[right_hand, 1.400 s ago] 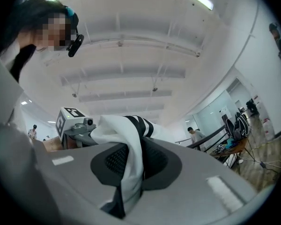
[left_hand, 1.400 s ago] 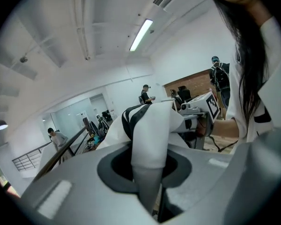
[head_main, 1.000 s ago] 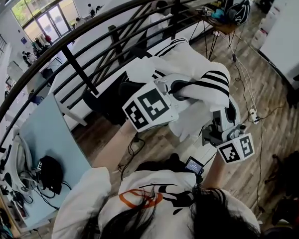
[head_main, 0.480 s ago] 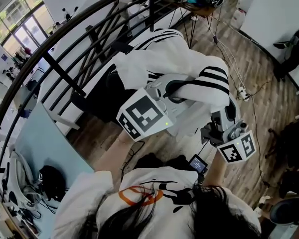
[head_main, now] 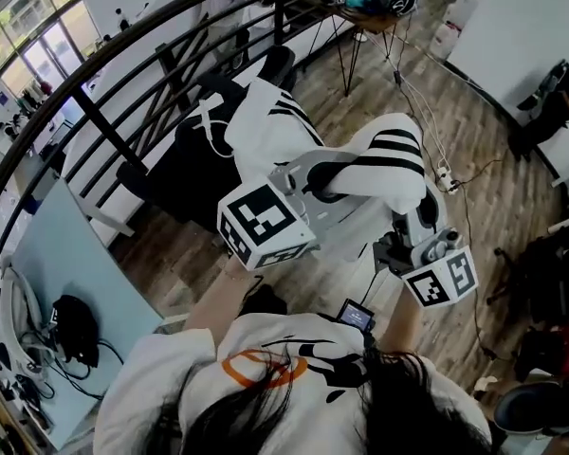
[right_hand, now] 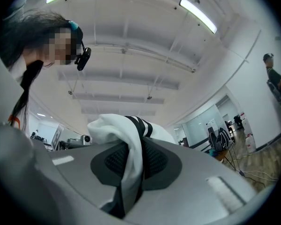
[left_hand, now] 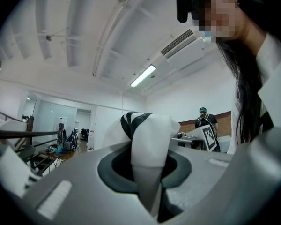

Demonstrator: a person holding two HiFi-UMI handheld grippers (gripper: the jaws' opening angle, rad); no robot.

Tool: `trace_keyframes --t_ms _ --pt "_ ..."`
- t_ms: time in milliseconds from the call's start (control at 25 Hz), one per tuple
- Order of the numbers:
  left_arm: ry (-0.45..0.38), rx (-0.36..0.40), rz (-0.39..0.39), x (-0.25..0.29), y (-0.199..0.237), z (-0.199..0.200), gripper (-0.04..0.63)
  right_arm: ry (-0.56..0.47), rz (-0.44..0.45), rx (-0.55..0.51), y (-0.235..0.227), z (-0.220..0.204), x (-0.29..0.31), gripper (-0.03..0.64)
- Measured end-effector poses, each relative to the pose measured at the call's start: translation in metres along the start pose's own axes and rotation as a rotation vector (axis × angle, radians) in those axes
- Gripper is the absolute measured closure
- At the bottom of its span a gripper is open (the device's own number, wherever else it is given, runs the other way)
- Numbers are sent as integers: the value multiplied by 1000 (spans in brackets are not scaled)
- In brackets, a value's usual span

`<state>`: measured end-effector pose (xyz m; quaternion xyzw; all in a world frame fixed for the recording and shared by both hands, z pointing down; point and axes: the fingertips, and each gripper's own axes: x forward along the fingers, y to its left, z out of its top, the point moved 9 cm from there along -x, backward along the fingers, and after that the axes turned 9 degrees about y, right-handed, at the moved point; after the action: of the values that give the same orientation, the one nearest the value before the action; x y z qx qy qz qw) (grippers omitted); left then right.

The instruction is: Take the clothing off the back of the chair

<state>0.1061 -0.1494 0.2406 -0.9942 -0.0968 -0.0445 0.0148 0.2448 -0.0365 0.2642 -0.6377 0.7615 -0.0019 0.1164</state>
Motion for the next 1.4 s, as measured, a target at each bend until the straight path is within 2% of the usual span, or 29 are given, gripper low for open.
trace_keyframes --t_ms 200,400,640,1040,1400 --pt "21 -42 53 26 -41 -10 425 31 25 8 -14 3 -39 551" --pt "13 -123 91 51 -85 -26 425 62 60 18 -29 3 -81 552" --pt "44 -196 165 67 -124 -47 425 97 98 103 -37 -16 -118 552" --pt "74 -298 289 55 -149 -72 425 183 169 152 -29 -40 -125 552" --pt "37 -385 377 -16 -163 -92 425 261 248 137 34 -61 -100 552"
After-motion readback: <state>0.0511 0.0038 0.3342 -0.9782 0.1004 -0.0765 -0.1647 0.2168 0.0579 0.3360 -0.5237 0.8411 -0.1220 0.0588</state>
